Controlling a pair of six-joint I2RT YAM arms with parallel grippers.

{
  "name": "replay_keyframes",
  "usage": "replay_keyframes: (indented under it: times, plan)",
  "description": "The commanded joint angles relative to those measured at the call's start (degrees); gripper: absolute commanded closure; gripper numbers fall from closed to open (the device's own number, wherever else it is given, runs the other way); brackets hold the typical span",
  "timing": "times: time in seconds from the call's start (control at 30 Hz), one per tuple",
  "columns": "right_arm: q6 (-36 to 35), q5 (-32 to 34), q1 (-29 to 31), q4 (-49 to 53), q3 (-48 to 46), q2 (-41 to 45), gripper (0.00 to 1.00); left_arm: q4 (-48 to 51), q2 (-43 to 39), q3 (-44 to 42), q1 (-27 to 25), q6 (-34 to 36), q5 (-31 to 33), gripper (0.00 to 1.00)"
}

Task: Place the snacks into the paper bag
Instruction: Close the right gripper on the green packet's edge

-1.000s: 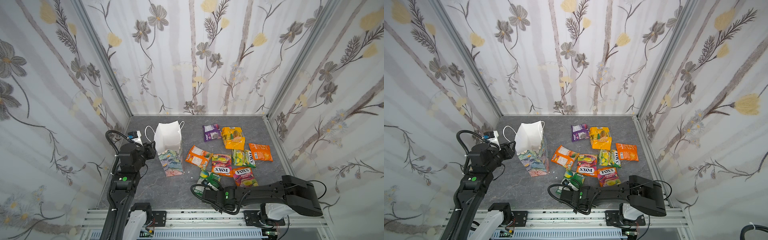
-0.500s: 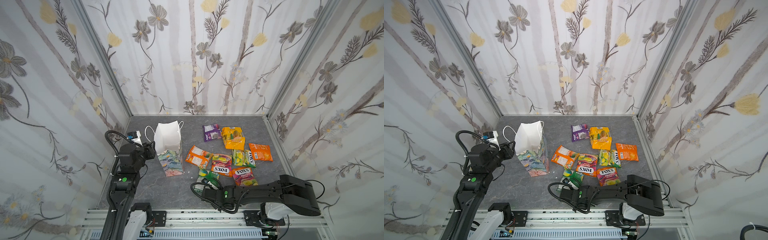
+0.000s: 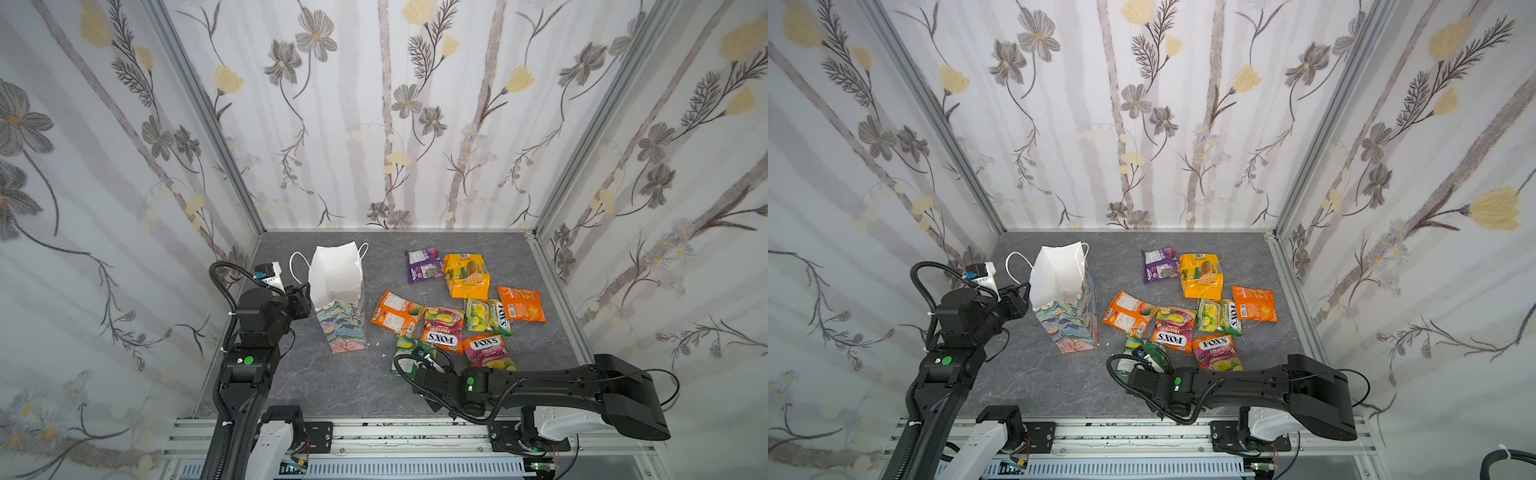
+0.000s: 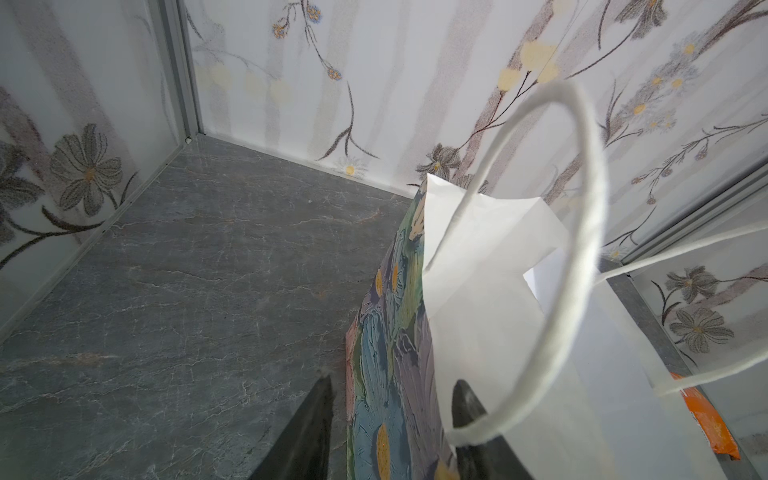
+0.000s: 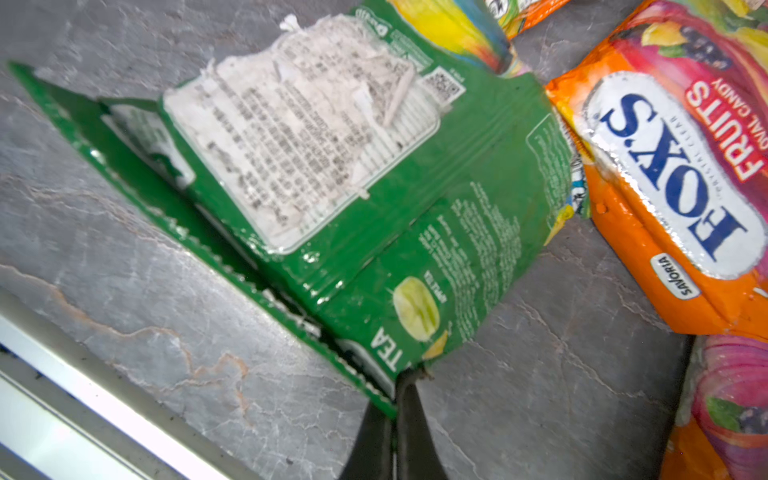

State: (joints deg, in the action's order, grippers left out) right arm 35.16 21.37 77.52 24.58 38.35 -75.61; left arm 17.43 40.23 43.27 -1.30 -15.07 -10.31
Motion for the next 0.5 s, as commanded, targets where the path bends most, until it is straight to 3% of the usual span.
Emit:
replay_keyframes:
  times: [0.0, 0.17, 0.47]
  plan:
    - [1.4, 1.4, -0.8, -3.3, -0.7, 2.8, 1.00, -0.8, 0.0, -0.1, 0.1, 0.0, 0.7, 0.54]
    - [0.2, -4.5, -4.3, -7.2, -1.4, 6.4, 1.00, -0.7, 0.2, -0.1, 0.0, 0.1, 1.1, 0.54]
    - [-2.6, -6.9, -7.5, -10.5, -1.4, 12.0, 1.00, -0.6, -0.3, -0.2, -0.3, 0.0, 1.7, 0.53]
